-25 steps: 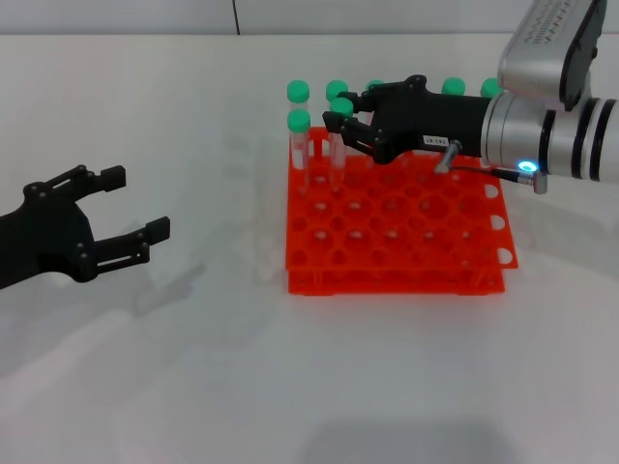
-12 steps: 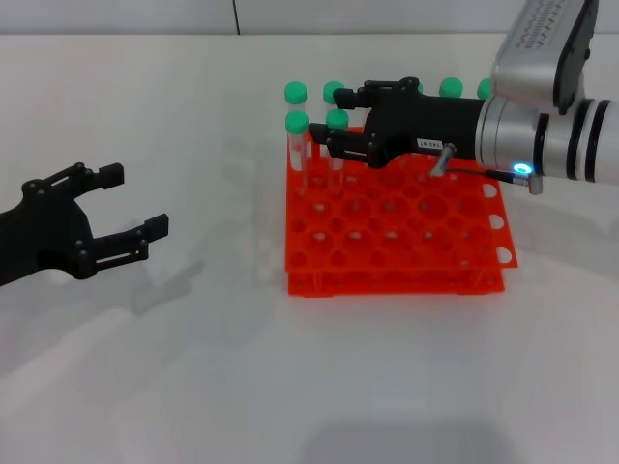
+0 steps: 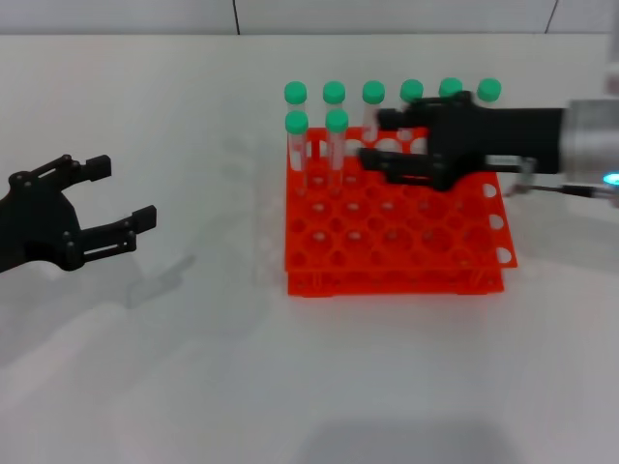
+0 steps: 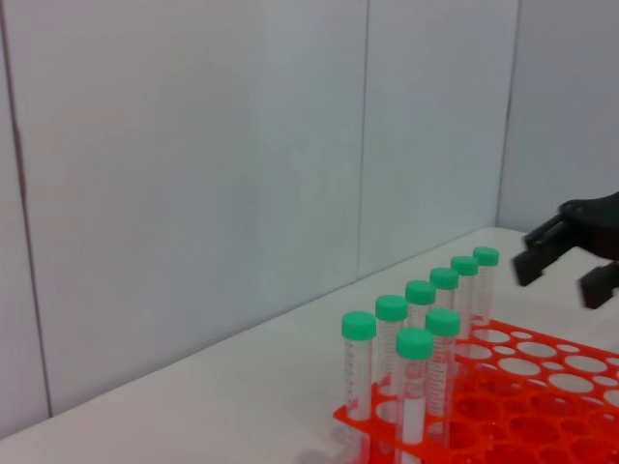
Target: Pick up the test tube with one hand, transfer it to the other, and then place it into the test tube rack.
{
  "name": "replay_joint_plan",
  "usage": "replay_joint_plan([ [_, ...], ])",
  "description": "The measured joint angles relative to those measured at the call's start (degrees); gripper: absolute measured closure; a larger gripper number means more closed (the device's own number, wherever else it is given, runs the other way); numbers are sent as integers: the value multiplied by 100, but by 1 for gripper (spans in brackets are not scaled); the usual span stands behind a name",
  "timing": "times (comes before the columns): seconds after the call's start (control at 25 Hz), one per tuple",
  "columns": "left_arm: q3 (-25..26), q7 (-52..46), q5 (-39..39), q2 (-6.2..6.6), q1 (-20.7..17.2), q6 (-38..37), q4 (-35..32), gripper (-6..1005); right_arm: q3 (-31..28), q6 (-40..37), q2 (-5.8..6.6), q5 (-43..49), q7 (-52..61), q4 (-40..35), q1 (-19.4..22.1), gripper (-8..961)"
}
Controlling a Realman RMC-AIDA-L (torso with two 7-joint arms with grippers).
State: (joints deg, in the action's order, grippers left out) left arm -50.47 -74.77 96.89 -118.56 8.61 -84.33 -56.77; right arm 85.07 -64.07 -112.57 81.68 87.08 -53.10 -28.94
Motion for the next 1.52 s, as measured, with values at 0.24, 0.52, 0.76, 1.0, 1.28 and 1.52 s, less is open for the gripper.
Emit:
replay_joint_plan([
  [0.24,3,-144,189,112,192,-158,14,131,-1444,-1436,13,857,62,458,107,396],
  [0.52,6,-219,299,516,567,-697,624,131,-1621,-1647,46,1520,56,678,114,215],
  [0.76,96,-227,384,915,999,-1217,1374,131,-1595,-1767,6,1932,26,702,67,190],
  [1.0,97,-300,676,911,1152,-1320,1379,131,-1604,-1736,-29,2055,33,705,36,193],
  [1.28,268,-305,704,879,1152,-1313,1341,131,-1606,-1685,-35,2070,28,724,34,192],
  [1.52,292,-304,708,872,1159,-1279,1341,131,-1606,-1677,-39,2085,22,724,37,193],
])
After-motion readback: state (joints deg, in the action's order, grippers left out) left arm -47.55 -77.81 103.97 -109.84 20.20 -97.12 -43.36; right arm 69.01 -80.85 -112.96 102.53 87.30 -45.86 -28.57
